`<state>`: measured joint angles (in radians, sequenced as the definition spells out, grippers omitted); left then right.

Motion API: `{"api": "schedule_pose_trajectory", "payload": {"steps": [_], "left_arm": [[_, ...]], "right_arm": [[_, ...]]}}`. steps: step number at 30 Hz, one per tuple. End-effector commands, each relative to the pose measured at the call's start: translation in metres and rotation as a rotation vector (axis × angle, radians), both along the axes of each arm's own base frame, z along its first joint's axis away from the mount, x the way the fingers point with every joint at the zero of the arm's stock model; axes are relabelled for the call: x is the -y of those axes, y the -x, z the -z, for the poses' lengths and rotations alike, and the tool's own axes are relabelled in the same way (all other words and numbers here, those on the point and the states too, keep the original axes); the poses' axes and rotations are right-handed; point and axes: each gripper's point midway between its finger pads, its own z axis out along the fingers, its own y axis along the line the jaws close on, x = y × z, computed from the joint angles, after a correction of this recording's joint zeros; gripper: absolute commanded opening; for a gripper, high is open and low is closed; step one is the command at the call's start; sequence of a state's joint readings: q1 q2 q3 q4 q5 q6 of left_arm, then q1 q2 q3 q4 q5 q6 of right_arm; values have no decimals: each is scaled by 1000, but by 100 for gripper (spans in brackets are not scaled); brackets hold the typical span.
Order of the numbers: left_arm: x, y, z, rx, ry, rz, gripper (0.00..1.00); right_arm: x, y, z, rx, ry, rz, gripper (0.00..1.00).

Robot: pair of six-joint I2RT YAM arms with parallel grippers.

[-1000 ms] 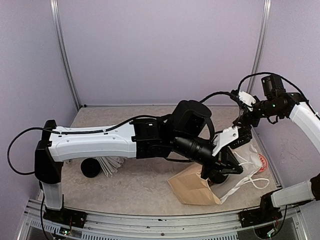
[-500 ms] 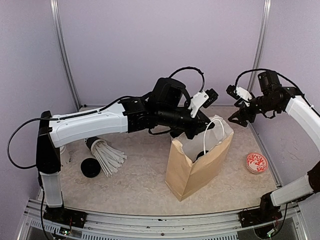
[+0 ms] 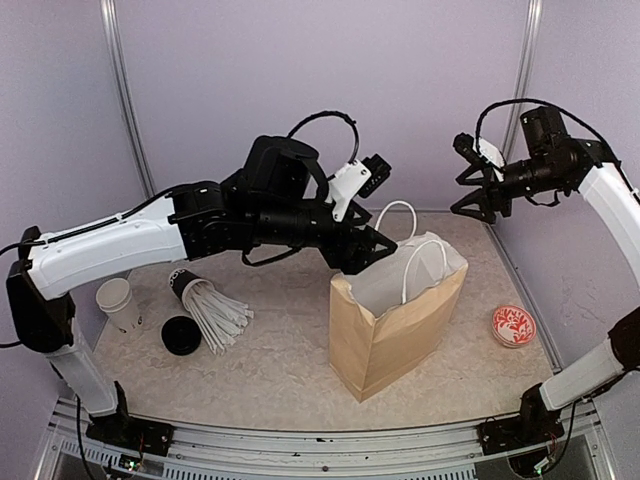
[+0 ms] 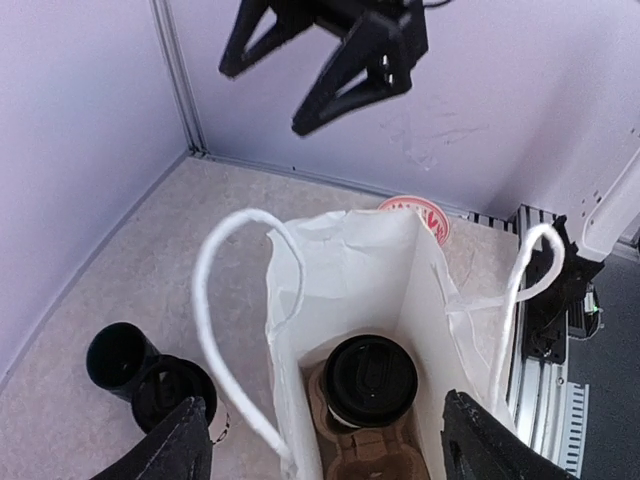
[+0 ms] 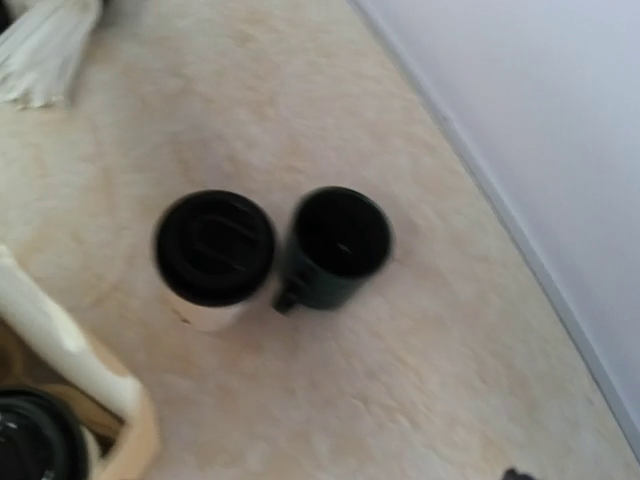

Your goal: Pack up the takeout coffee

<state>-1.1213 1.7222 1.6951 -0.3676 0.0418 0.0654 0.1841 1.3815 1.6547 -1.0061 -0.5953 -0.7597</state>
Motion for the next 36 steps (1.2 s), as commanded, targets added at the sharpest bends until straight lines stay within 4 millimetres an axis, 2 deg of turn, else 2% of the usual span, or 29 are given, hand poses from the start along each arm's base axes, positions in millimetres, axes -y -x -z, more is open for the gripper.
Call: {"api": "schedule_pose_trajectory", "payload": {"steps": [1,10,14,17,19,23,25,30,36], "left_arm": [[-33,-5,-28,27,11,-52,77],[-75,-48,-3,-38,15,-238,78],[-106,-86,2,-95,57,-405,78],[-123,-108,10,-128,62,-468,77],[-127,-117,15,-137,56,-474,75],[-119,-129,31,-166,37,-446,72],[-109,-131,39,-183,27,-412,72],[-81,-138,60,-207,4,-342,72],[-55,-148,85,-208,-60,-340,79]], "right_arm": [[-27,12,14,-53,42,-134,75],[-77,24,41,-91,137,-322,74],[-95,32,59,-141,173,-402,73],[-107,35,74,-189,199,-444,63],[-111,37,77,-217,202,-469,48],[-111,41,80,-265,217,-503,13],[-108,44,82,-264,231,-504,0],[-93,51,90,-267,284,-482,0],[-52,46,87,-232,324,-387,0]]}}
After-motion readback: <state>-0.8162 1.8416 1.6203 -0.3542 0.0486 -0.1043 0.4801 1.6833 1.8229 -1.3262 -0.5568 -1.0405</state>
